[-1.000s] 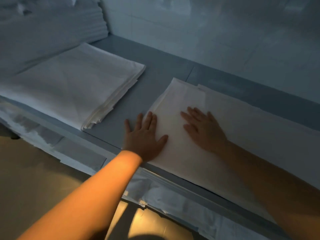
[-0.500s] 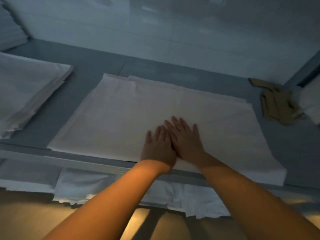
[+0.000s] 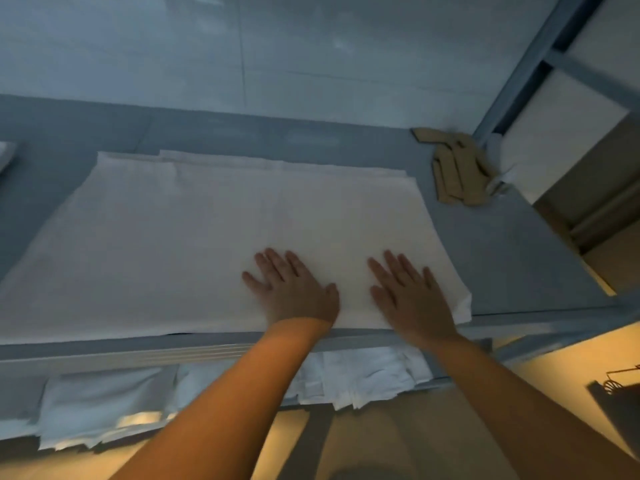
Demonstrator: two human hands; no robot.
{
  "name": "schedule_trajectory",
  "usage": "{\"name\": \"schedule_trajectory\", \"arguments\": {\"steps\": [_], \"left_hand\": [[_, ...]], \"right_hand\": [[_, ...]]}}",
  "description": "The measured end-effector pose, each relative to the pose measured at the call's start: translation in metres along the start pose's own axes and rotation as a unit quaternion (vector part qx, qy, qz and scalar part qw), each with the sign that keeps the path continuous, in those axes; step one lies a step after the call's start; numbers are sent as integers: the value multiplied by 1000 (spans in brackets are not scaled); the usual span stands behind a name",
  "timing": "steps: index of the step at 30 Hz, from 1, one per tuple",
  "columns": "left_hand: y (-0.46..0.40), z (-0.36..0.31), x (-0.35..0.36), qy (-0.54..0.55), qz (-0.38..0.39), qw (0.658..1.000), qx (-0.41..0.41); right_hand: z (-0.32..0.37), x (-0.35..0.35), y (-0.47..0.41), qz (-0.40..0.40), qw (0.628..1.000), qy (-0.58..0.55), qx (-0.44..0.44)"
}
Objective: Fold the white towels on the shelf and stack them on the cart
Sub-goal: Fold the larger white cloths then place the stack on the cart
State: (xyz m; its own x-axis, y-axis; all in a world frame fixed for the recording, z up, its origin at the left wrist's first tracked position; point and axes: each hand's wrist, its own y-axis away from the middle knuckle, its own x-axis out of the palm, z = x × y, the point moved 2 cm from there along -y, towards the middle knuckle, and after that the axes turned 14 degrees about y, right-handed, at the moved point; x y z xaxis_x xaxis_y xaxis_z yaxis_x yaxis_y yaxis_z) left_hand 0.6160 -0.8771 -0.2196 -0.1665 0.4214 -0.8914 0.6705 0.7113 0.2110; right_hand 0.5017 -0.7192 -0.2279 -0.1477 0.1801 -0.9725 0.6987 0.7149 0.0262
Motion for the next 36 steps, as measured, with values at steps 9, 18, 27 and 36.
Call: {"name": "schedule_trajectory", "arguments": {"steps": [9,18,27,36], "left_hand": [[2,-1,20,-50,-57,993,94],[7,42,1,-86,-33,976,196],[-5,93,-36,-131,27,930,343],[-62,127,-62,-133,44,912,385]], "right_hand": [[-50,-5,-32,77,997,5,0],[19,-38,-114,16,989,-29,-145],[57,-37,-162,23,976,23,-215],[52,-16,-136,17,997,-11,-79]]}}
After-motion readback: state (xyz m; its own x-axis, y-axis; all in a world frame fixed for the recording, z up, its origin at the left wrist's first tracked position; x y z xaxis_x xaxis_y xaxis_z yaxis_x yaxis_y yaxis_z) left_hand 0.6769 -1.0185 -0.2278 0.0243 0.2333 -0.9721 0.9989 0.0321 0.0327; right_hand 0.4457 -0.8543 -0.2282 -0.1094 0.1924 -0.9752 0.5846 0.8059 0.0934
